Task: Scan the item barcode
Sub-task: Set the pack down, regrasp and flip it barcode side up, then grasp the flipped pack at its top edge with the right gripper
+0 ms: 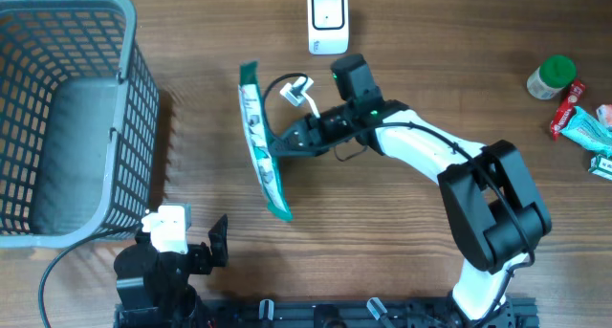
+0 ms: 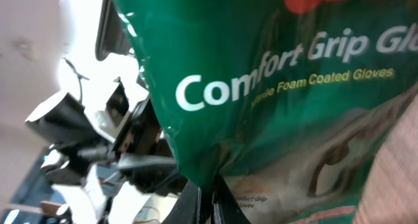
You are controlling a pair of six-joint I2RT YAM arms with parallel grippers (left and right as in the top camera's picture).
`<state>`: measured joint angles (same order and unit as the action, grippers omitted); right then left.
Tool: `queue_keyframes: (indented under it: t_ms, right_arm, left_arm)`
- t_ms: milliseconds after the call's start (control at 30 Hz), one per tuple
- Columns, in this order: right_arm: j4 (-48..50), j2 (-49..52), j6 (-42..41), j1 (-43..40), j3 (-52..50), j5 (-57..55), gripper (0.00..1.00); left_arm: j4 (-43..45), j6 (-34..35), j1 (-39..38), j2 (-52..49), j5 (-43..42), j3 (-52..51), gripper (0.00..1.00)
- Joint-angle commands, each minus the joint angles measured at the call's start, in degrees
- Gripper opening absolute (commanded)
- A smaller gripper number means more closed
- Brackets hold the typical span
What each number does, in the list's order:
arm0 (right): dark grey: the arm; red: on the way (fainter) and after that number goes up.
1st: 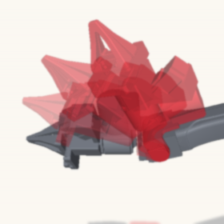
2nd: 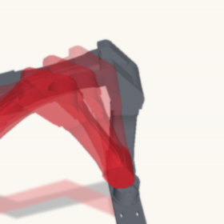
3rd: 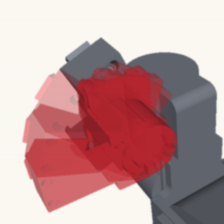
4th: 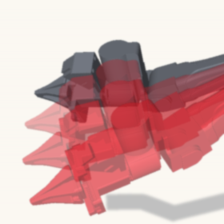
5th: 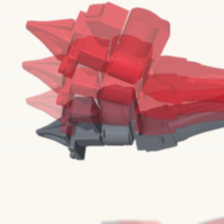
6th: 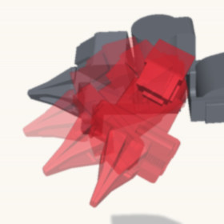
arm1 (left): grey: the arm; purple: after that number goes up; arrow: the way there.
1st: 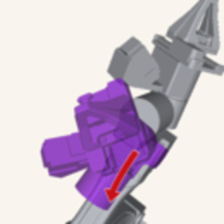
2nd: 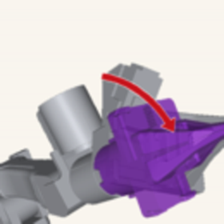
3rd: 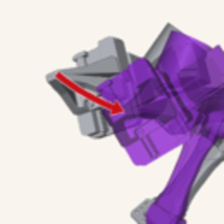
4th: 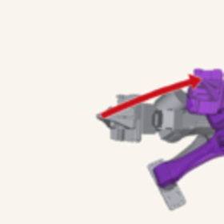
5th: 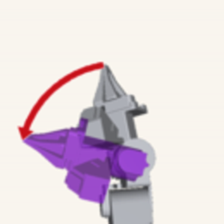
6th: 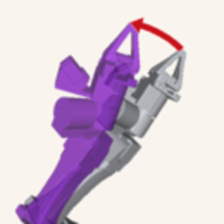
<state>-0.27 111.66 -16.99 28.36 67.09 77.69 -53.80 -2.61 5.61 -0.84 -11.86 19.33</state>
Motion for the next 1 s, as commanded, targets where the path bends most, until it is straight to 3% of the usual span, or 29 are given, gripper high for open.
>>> queue_keyframes:
  t_ms: [0,133,267,433,467,533,567,800,933,967]
  right_arm:
    - [0.8,0.5,2.7,-5.4,-5.1,5.4,0.04]
    - [0.2,0.5,3.0,-11.5,-9.5,-1.4,0.05]
    - [-4.7,0.5,1.5,-11.7,-11.5,-13.4,0.05]
    - [-6.7,0.5,1.8,-11.7,-11.5,-17.6,0.05]
    - [-6.8,0.5,0.8,-11.7,-11.5,-18.1,0.26]
    - [-7.0,0.5,-1.6,-11.7,-11.5,-19.0,0.79]
    - [-7.2,0.5,-1.7,-11.7,-11.5,-19.0,1.0]
    - [-13.6,0.5,-19.9,-4.8,-11.5,-45.7,1.0]
    - [-12.9,2.2,-25.9,-0.3,-11.5,-49.7,1.0]
    - [-11.8,4.9,-30.5,-0.1,-11.5,-49.6,0.99]
  left_arm:
    - [0.1,0.5,-0.2,0.2,-0.1,-0.3,1.0]
    - [0.1,0.5,-0.2,0.2,-0.1,-0.3,1.0]
    - [0.1,0.5,-0.2,0.2,-0.1,-0.3,1.0]
    - [0.1,0.5,-0.2,0.2,-0.1,-0.3,1.0]
    - [0.1,0.5,-0.2,0.2,-0.1,-0.3,1.0]
    - [0.1,0.5,-0.2,0.2,-0.1,-0.3,1.0]
    - [0.1,0.5,-0.2,0.2,-0.1,-0.3,1.0]
    - [0.1,0.5,-0.2,0.2,-0.1,-0.3,1.0]
    - [0.1,0.5,-0.2,0.2,-0.1,-0.3,1.0]
    - [0.1,0.5,-0.2,0.2,-0.1,-0.3,1.0]
